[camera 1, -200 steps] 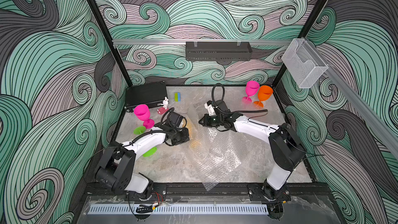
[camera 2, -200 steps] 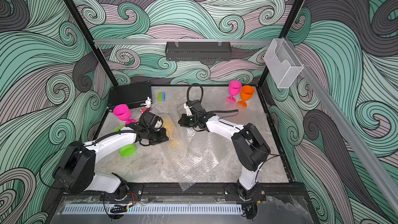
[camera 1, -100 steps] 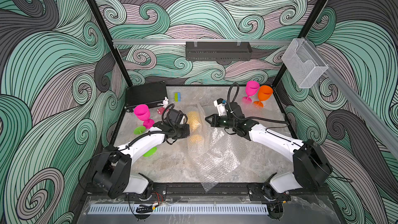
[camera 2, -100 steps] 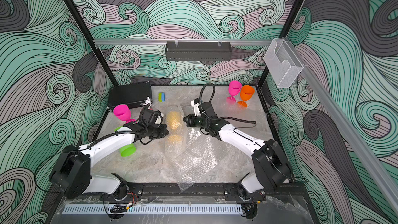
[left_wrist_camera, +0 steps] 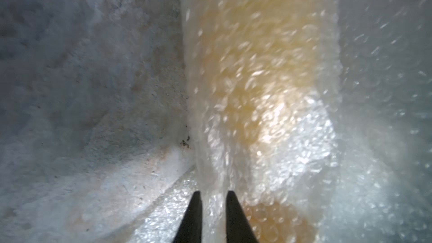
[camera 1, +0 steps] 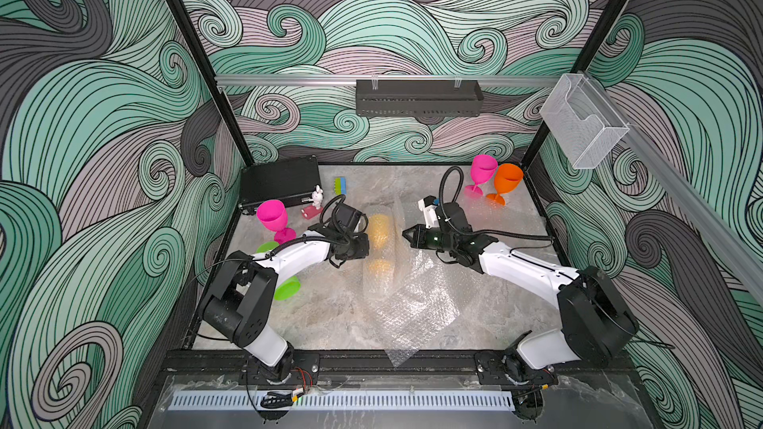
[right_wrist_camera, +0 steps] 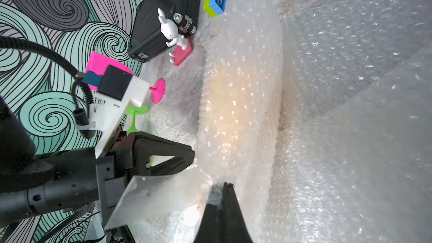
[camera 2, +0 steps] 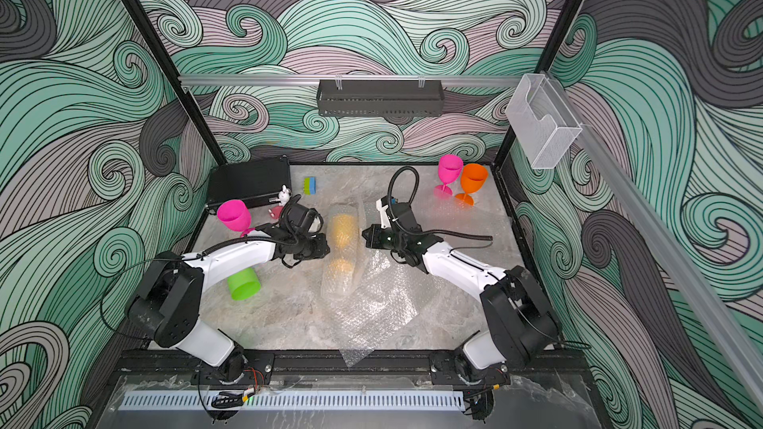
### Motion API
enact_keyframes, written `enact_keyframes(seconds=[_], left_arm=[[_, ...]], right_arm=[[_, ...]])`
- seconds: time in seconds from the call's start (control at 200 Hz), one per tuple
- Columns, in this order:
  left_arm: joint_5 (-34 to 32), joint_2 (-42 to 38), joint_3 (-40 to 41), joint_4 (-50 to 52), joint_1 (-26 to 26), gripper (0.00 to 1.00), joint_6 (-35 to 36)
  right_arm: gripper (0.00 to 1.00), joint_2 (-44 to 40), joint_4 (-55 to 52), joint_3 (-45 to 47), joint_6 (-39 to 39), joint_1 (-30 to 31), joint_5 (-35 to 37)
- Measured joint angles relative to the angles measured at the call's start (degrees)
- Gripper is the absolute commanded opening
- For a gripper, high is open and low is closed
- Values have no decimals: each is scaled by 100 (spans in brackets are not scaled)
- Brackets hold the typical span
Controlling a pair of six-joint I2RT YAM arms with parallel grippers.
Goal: Unpack wine glasses from bubble wrap
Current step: Unwrap the bubble wrap.
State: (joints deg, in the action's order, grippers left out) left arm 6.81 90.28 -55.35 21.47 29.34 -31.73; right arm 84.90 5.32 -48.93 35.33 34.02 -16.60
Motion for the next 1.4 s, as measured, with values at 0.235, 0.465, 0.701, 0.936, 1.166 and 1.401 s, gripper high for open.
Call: enact_keyframes(seconds=[0.235, 0.465, 0.701, 0.936, 1.166, 1.401], left_arm=[[-179, -31, -573, 807, -74, 48, 26], [382, -317, -691, 949, -87, 49, -70], [1145, -302, -761, 603, 98, 48, -533], [1309, 144, -955, 321, 234, 48, -662], [807, 306, -953, 802, 205, 48, -490], [278, 243, -938, 1283, 31, 48, -315]], right_arm=[[0, 0, 33, 76, 9, -4, -2], [0, 0, 39, 87, 7, -4, -2], [0, 2, 55, 87, 7, -4, -9], [1, 2, 50, 87, 0, -4, -9], [3, 2, 46, 87, -44, -4, -7], [8, 2, 22, 144, -92, -17, 7]])
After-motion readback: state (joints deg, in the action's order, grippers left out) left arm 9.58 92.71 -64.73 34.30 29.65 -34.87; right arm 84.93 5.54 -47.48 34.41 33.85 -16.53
